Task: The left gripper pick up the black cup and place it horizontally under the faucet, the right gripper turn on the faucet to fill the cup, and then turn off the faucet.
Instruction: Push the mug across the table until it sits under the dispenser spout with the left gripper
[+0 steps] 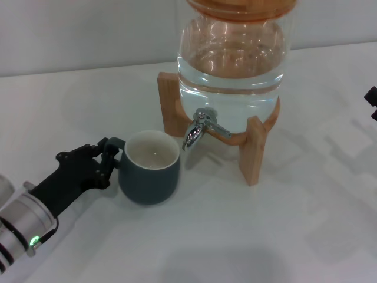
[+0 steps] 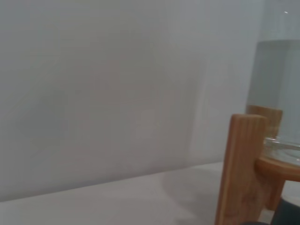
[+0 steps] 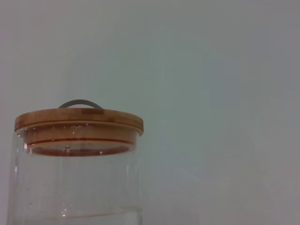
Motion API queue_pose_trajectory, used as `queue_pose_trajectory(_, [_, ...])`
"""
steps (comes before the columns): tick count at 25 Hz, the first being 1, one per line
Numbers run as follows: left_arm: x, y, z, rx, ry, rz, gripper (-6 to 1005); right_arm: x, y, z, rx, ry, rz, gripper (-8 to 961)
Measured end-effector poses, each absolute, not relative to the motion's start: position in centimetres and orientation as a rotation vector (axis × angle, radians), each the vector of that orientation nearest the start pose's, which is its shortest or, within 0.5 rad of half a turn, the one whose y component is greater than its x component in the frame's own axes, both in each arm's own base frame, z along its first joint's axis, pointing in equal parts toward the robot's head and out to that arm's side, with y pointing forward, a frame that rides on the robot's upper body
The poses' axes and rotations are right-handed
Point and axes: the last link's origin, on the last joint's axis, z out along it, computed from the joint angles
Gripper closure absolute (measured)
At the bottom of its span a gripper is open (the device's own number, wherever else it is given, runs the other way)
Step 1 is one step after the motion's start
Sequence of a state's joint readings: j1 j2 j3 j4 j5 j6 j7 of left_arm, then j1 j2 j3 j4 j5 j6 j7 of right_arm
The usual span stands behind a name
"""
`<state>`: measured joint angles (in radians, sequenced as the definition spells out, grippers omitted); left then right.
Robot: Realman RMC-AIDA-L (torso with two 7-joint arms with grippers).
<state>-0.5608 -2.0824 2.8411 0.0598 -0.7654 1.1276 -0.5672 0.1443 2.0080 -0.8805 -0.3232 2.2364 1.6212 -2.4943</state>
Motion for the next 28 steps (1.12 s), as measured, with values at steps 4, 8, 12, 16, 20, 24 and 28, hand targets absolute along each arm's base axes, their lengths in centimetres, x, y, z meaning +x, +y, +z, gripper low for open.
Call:
queue_pose_trajectory(4, [-28.0,32.5,-9.1,-2.256,-0.617,-0.749,848,35.3,24.0,6.9,-1.758,0.356,0.998,128])
queue_pose_trajectory(8, [-27.1,32.9,-9.8,-2.281,-0.604,-0.745,849,35.3,24.0,6.9,-1.760,0.356,0.998,128])
queue_pose_trajectory(12, [-26.3,33.0,-10.7,-2.309,-0.582,-0.728,850,35.2,24.0,6.8,-1.767,0.356,1.000,128])
queue_pose_trajectory(16, [-25.8,33.1,-11.1,-2.322,-0.567,-0.712,851,35.2,24.0,6.8,-1.768,0.355,1.000,128])
queue_pose_trajectory(20, [-25.5,33.1,-11.6,-2.342,-0.562,-0.697,853,35.1,24.2,6.7,-1.770,0.353,1.003,129])
queue_pose_trajectory(24, [-25.5,33.0,-11.8,-2.348,-0.556,-0.681,854,35.0,24.2,6.7,-1.771,0.353,1.004,129])
queue_pose_trajectory(28, [-25.5,33.0,-11.9,-2.356,-0.550,-0.675,863,35.1,24.2,6.6,-1.771,0.355,1.002,129])
